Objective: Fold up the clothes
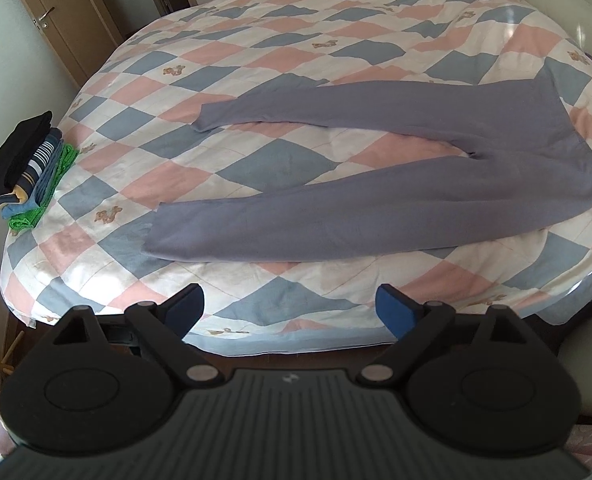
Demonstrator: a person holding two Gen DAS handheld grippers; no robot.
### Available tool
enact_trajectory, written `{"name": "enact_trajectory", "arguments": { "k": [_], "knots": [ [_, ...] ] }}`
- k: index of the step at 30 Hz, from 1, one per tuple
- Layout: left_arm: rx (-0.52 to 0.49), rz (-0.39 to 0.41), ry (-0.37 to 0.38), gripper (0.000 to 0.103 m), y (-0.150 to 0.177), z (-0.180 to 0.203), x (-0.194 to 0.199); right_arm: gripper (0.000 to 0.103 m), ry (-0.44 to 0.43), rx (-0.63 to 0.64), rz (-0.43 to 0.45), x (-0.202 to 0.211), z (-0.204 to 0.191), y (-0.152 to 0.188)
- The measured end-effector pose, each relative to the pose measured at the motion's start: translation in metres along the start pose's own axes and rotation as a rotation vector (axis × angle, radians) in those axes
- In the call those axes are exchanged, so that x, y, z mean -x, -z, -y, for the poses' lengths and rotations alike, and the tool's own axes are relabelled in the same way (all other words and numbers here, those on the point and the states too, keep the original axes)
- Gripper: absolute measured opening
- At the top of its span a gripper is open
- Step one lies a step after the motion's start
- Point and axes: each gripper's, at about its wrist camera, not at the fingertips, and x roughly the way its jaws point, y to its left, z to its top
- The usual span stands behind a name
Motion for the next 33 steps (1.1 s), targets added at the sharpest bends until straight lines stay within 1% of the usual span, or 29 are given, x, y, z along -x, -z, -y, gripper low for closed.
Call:
{"name": "enact_trajectory", "arguments": {
  "k": [9,15,21,27,33],
  "knots": [
    [-0.012,-0.020,0.008,0.091,0.000,-0.019,-0.010,0.101,0.032,-0.027,-0.024,-0.007,-0.018,0.001],
    [-0.007,-0.040,0.013,0.091,-0.005,-0.020,-0.015,0.101,0.039,-0.018,-0.042,-0.012,-0.023,-0.003],
    [-0.010,-0.071,0.007,0.091,-0.013,-0.013,-0.028,0.101,0.037,-0.018,-0.067,-0.020,-0.020,-0.009],
    [0.006,-0.102,-0.015,0.091,-0.038,-0.001,-0.050,0.101,0.036,-0.008,-0.101,-0.041,-0.009,-0.021],
    [0.038,-0.104,-0.053,0.091,-0.080,0.016,-0.069,0.101,0.014,0.018,-0.116,-0.069,0.009,-0.053]
  ]
}}
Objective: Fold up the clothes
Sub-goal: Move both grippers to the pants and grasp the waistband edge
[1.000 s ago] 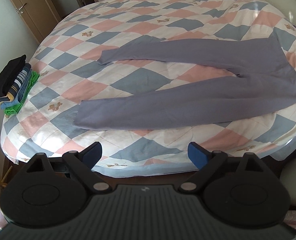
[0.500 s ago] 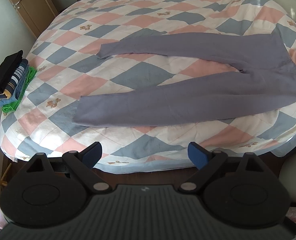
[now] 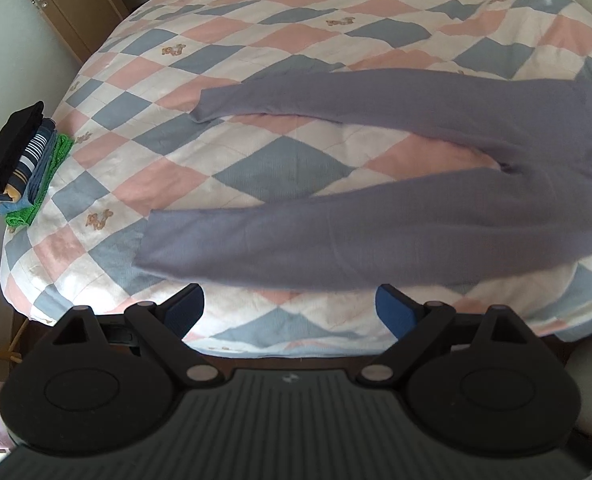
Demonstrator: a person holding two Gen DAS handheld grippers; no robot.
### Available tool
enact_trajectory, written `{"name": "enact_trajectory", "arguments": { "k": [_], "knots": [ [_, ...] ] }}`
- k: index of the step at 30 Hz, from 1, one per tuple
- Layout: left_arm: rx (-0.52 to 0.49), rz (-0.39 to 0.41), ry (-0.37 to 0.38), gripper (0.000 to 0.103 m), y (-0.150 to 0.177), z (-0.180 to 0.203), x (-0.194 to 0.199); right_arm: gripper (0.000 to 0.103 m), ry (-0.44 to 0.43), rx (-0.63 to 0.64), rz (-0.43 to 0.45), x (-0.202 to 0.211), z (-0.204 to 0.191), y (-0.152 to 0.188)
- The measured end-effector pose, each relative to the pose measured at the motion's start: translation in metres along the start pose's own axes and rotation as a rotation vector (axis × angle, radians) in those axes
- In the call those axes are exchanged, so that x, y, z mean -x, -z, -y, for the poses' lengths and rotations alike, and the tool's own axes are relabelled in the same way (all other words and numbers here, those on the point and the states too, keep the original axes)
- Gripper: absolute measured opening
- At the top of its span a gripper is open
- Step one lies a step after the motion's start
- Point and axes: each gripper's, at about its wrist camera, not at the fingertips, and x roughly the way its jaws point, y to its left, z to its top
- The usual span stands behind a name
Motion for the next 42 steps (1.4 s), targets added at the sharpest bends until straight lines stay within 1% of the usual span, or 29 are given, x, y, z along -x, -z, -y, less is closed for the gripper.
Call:
{"name": "enact_trajectory", "arguments": {
  "k": [4,7,13,17,21,24,26,28,31,34,35,36,39,40,41,42],
  "knots": [
    [0.033,0.003,-0.013,0.091,-0.027,0.013,-0.005,0.101,-0.008,0.030,-0.002,-0.018,0.017,-0.029],
    [0.057,0.005,-0.019,0.092,-0.041,0.023,-0.008,0.101,-0.021,0.049,0.003,-0.027,0.028,-0.050],
    [0.099,-0.014,-0.035,0.092,-0.055,0.039,-0.017,0.101,-0.041,0.099,0.011,-0.046,0.044,-0.084],
    [0.098,-0.033,-0.022,0.092,-0.058,0.044,-0.024,0.101,-0.052,0.113,0.002,-0.057,0.054,-0.094],
    [0.087,-0.053,-0.007,0.092,-0.060,0.046,-0.041,0.101,-0.068,0.094,-0.017,-0.070,0.063,-0.098],
    [0.069,-0.049,0.030,0.093,-0.064,0.043,-0.054,0.101,-0.070,0.083,-0.040,-0.083,0.069,-0.097],
    [0.043,-0.035,0.055,0.093,-0.071,0.040,-0.065,0.101,-0.073,0.073,-0.050,-0.090,0.074,-0.094],
    [0.011,-0.009,0.083,0.093,-0.081,0.037,-0.077,0.101,-0.097,0.056,-0.050,-0.095,0.081,-0.092],
    [-0.057,0.031,0.133,0.092,-0.100,0.033,-0.104,0.101,-0.169,0.018,-0.029,-0.103,0.096,-0.090],
    [-0.146,0.058,0.205,0.091,-0.123,0.032,-0.138,0.098,-0.258,-0.043,0.033,-0.112,0.116,-0.088],
    [-0.179,0.064,0.228,0.088,-0.131,0.031,-0.150,0.097,-0.277,-0.064,0.052,-0.118,0.122,-0.087],
    [-0.212,0.069,0.252,0.087,-0.140,0.031,-0.162,0.097,-0.284,-0.075,0.056,-0.124,0.127,-0.088],
    [-0.312,0.079,0.321,0.086,-0.170,0.033,-0.202,0.096,-0.318,-0.086,0.018,-0.150,0.136,-0.099],
    [-0.348,0.085,0.340,0.084,-0.181,0.034,-0.215,0.096,-0.329,-0.083,0.008,-0.160,0.138,-0.105],
    [-0.388,0.094,0.360,0.079,-0.192,0.036,-0.228,0.096,-0.340,-0.071,0.000,-0.170,0.138,-0.112],
    [-0.433,0.104,0.382,0.071,-0.203,0.037,-0.241,0.096,-0.351,-0.050,-0.004,-0.181,0.137,-0.119]
  ]
}}
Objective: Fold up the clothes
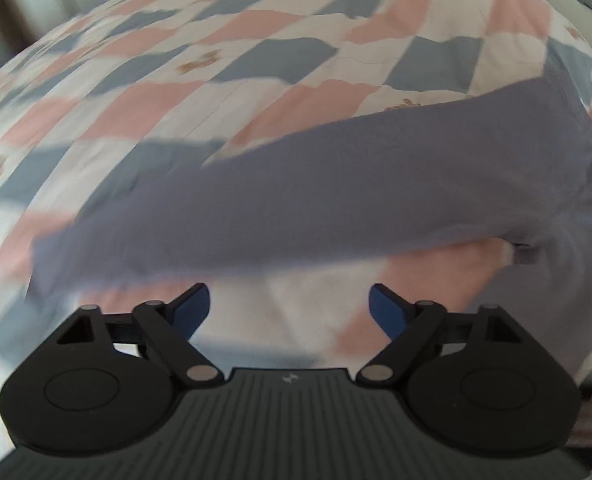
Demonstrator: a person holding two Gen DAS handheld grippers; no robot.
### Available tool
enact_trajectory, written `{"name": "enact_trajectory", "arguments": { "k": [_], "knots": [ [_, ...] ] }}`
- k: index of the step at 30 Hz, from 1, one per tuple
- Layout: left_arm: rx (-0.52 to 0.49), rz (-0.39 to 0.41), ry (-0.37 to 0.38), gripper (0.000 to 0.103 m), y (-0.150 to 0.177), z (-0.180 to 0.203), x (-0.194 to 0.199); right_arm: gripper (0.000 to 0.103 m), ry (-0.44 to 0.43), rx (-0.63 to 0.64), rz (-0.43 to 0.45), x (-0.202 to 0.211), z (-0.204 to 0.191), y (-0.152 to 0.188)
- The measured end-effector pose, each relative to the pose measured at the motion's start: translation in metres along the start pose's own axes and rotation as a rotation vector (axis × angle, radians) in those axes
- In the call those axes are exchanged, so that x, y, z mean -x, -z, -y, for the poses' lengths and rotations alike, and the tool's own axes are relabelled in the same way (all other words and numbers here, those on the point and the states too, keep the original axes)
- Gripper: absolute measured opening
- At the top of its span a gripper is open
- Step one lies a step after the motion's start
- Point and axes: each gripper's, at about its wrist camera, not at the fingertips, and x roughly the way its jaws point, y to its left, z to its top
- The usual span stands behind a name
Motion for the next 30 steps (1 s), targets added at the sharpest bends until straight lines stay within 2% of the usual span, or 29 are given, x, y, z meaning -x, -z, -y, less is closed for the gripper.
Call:
{"name": "enact_trajectory", "arguments": {
  "k": [1,3,4,9,11,12,16,18,20,22,23,24,25,27,28,29,30],
  "knots": [
    [-0.046,0.003,0.021,0.065,-0.008,-0.009,-0.013,0.096,-0.006,0.028,-0.008,-0.011,0.001,-0.008],
    [-0.124,-0.007,0.056,0.046,-0.024,-0.028,-0.039,0.095,-0.027,0.096,-0.016,-0.032,0.002,-0.028],
    [-0.153,-0.014,0.066,0.044,-0.032,-0.039,-0.052,0.090,-0.047,0.134,-0.012,-0.042,0.001,-0.039],
    [-0.233,-0.034,0.130,0.043,-0.065,-0.098,-0.100,0.073,-0.102,0.348,-0.027,-0.096,-0.004,-0.107],
    [-0.253,-0.047,0.161,0.043,-0.076,-0.119,-0.115,0.059,-0.091,0.423,-0.045,-0.117,-0.006,-0.135],
    [-0.264,-0.057,0.177,0.043,-0.080,-0.128,-0.122,0.056,-0.086,0.456,-0.054,-0.126,-0.006,-0.149],
    [-0.295,-0.116,0.270,0.043,-0.089,-0.154,-0.150,0.056,-0.081,0.536,-0.091,-0.157,-0.001,-0.194],
    [-0.322,-0.153,0.308,0.043,-0.087,-0.160,-0.162,0.056,-0.096,0.555,-0.138,-0.172,0.002,-0.210],
    [-0.348,-0.181,0.339,0.043,-0.084,-0.164,-0.171,0.061,-0.123,0.566,-0.201,-0.187,0.006,-0.221],
    [-0.362,-0.184,0.347,0.043,-0.080,-0.167,-0.176,0.062,-0.143,0.573,-0.261,-0.200,0.010,-0.229],
    [-0.372,-0.177,0.344,0.033,-0.078,-0.167,-0.177,0.062,-0.157,0.577,-0.298,-0.205,0.013,-0.232],
    [-0.385,-0.171,0.337,0.012,-0.076,-0.166,-0.177,0.062,-0.162,0.587,-0.321,-0.208,0.014,-0.232],
    [-0.401,-0.166,0.326,0.003,-0.074,-0.164,-0.175,0.061,-0.165,0.598,-0.342,-0.210,0.015,-0.232],
    [-0.424,-0.143,0.293,0.000,-0.069,-0.158,-0.167,0.047,-0.183,0.612,-0.386,-0.213,0.017,-0.231],
    [-0.431,-0.126,0.272,0.000,-0.065,-0.155,-0.159,0.023,-0.180,0.613,-0.401,-0.214,0.017,-0.230],
    [-0.437,-0.108,0.251,0.000,-0.061,-0.152,-0.152,0.006,-0.179,0.610,-0.401,-0.211,0.017,-0.229],
    [-0.435,-0.088,0.228,0.000,-0.057,-0.150,-0.142,0.005,-0.180,0.606,-0.397,-0.208,0.017,-0.227]
  ]
}}
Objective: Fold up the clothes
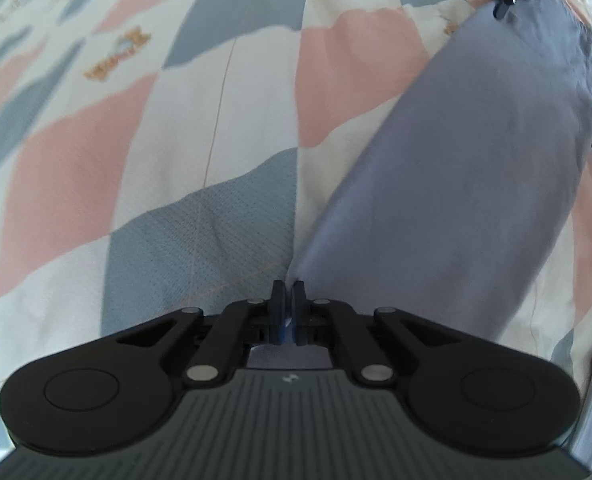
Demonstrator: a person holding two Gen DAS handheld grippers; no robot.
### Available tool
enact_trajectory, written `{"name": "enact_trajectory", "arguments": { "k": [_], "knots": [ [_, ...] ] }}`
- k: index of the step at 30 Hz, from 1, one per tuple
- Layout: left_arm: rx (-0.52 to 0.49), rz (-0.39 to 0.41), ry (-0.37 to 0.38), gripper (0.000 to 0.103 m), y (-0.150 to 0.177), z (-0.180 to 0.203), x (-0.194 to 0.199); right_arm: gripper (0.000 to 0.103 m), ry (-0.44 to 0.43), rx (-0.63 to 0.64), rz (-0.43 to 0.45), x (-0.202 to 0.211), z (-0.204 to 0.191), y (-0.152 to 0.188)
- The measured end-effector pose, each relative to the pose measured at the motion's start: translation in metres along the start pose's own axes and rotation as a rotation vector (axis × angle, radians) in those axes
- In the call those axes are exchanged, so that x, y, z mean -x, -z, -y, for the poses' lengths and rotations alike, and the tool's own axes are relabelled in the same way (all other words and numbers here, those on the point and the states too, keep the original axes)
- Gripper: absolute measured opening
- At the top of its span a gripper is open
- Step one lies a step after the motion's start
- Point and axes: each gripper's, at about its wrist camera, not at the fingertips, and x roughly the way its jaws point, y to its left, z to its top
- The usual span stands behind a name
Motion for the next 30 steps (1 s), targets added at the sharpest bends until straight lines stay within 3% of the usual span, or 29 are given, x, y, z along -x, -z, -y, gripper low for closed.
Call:
{"name": "enact_trajectory", "arguments": {
  "k": [4,8,13,18,23,25,26,27,28,29,30],
  "knots": [
    [0.089,0.106,-0.119,0.000,0.026,0.035,0.058,0.002,0.106,0.019,0.124,0.032,-0.026,0.019],
    [0.190,0.183,-0.228,0.000,0.064,0.102,0.123,0.002,0.265,0.058,0.289,0.076,-0.088,0.062],
    [0.325,0.164,-0.301,0.000,0.121,0.210,0.165,0.001,0.460,0.103,0.419,0.104,-0.188,0.138],
    [0.466,0.048,-0.279,0.000,0.169,0.295,0.144,0.000,0.494,0.027,0.428,0.087,-0.263,0.222],
    [0.600,-0.078,-0.303,0.004,0.194,0.327,0.107,0.001,0.496,-0.007,0.283,0.024,-0.298,0.274],
    [0.692,-0.032,-0.288,0.006,0.196,0.325,0.119,0.009,0.496,-0.040,0.223,0.004,-0.302,0.285],
    [0.741,0.000,-0.271,0.008,0.196,0.324,0.126,0.020,0.504,-0.068,0.216,0.003,-0.303,0.288],
    [0.793,0.036,-0.248,0.010,0.196,0.323,0.133,0.028,0.509,-0.109,0.242,0.008,-0.302,0.291],
    [0.844,0.073,-0.225,0.011,0.196,0.323,0.140,0.046,0.497,-0.170,0.291,0.017,-0.300,0.295],
    [0.881,0.101,-0.207,0.013,0.194,0.323,0.145,0.056,0.466,-0.271,0.352,0.028,-0.293,0.303],
    [0.898,0.120,-0.197,0.013,0.192,0.324,0.147,0.056,0.430,-0.383,0.415,0.039,-0.284,0.311]
  ]
}}
